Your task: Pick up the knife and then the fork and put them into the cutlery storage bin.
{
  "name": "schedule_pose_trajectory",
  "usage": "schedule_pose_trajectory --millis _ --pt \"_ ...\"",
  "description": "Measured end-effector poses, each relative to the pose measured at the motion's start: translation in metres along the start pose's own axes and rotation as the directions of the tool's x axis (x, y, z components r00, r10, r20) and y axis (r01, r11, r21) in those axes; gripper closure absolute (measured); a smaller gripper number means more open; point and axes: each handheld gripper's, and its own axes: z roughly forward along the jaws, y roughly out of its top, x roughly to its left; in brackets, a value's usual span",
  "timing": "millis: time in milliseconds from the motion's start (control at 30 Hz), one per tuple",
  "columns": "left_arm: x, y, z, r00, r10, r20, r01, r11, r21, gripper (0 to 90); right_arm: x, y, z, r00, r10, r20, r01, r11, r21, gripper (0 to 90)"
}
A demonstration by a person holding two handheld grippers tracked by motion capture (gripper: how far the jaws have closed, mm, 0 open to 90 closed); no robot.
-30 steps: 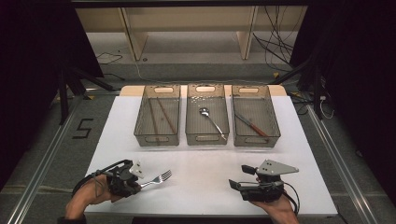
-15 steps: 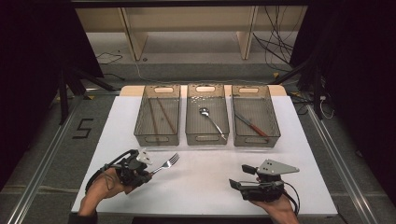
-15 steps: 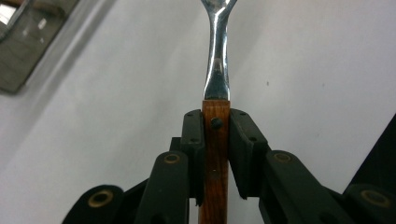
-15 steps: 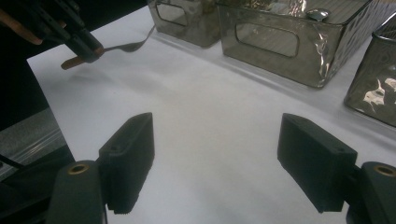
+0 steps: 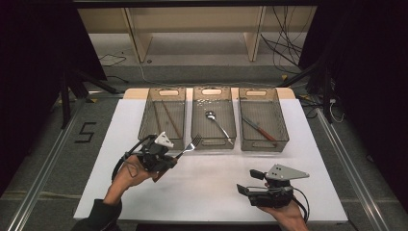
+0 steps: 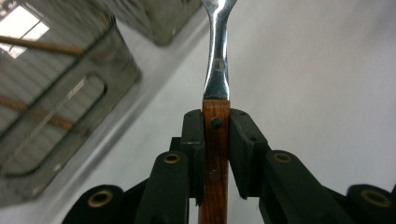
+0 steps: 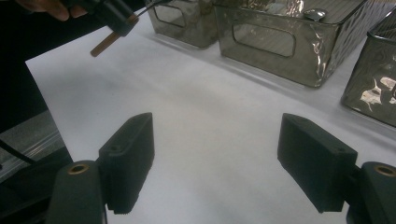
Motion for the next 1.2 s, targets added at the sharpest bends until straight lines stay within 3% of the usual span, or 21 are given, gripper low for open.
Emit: schedule_pose_trajectory --millis 100,267,333,400,467,500,967,1200 --pt "0.003 0.019 0.005 0.9998 -0.02 0.006 0.02 0.9986 -0.049 76.3 0.0 0.0 -0.001 1.0 0.0 0.001 0.0 1.0 -0.003 28.1" --pt "0.004 0.036 0.009 0.9992 -0.039 0.003 0.039 0.9947 -0.095 76.3 0.0 0.0 -0.001 1.0 0.001 0.002 -0.001 1.0 -0.006 28.0" --pt "0.004 0.045 0.011 0.9987 -0.05 0.001 0.05 0.991 -0.124 76.3 0.0 0.0 -0.001 1.0 -0.001 0.002 0.001 1.0 -0.008 27.9" --pt "0.003 0.059 0.013 0.9978 -0.062 0.025 0.065 0.9841 -0.165 76.3 0.0 0.0 -0.001 1.0 0.0 0.002 0.0 1.0 -0.009 27.8" --pt "0.002 0.064 0.014 0.9972 -0.067 0.033 0.072 0.9815 -0.177 76.3 0.0 0.0 -0.001 1.0 -0.001 0.002 0.001 1.0 -0.011 27.7" --pt "-0.001 0.074 0.017 0.9973 -0.062 0.039 0.069 0.9791 -0.191 76.3 0.0 0.0 -0.001 1.0 0.0 0.002 0.0 1.0 -0.011 27.7" --pt "-0.014 0.136 0.047 0.994 -0.074 0.08 0.092 0.9637 -0.251 76.3 -0.001 0.0 -0.003 1.0 -0.002 -0.003 0.002 1.0 -0.021 26.0" --pt "-0.018 0.165 0.069 0.9875 -0.104 0.118 0.132 0.9547 -0.267 76.3 -0.002 -0.001 -0.003 1.0 0.002 -0.004 -0.002 1.0 -0.019 25.4"
